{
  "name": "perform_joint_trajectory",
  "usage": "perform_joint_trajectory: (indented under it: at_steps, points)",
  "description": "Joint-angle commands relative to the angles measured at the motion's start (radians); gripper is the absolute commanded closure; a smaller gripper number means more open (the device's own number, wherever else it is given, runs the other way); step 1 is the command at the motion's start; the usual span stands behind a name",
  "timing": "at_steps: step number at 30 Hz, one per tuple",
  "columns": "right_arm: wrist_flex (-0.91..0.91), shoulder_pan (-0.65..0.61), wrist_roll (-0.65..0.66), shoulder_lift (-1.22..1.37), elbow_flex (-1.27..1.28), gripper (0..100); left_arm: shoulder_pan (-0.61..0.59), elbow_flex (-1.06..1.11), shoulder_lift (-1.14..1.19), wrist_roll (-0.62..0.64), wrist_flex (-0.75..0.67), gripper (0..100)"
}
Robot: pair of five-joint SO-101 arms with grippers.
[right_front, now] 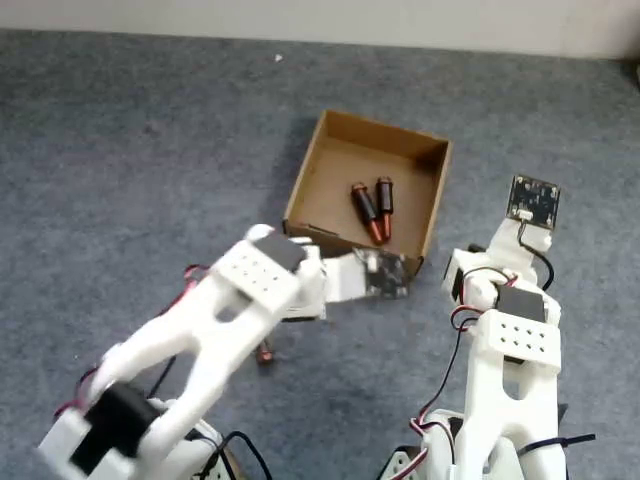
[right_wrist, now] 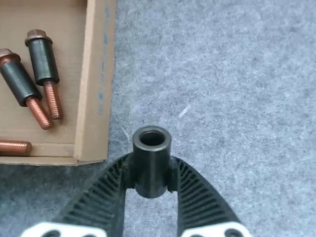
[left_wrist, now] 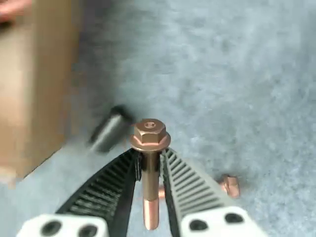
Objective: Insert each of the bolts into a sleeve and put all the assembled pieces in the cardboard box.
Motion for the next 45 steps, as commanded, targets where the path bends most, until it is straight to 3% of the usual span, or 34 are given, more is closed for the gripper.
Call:
perform_joint_trajectory:
  at_steps: [1,11,20,27,32,37,45]
  points:
    - [0.005,0.013,0.011,-0.038,-0.019,99.1,-0.059,0.028,-0.262,0.161,0.008,99]
    - [0.104,-0.016,0.011,-0.206,-0.045,99.1,-0.22,0.107,-0.697,0.511,0.008,99]
    - [0.104,-0.266,0.011,-0.427,-0.042,99.2,-0.249,0.111,-0.917,0.753,0.002,99]
    - [0.097,-0.499,0.012,-0.483,-0.044,99.2,-0.243,0.117,-1.032,0.942,-0.107,99]
    - [0.097,-0.645,0.1,-0.558,-0.042,99.2,-0.243,0.117,-1.084,1.037,-0.212,99]
    - [0.074,-0.691,0.114,-0.627,-0.025,99.2,-0.229,0.117,-1.079,1.114,-0.295,99]
    - [-0.093,-0.745,0.115,-0.837,0.245,99.2,-0.062,0.117,-1.073,1.119,-0.321,99]
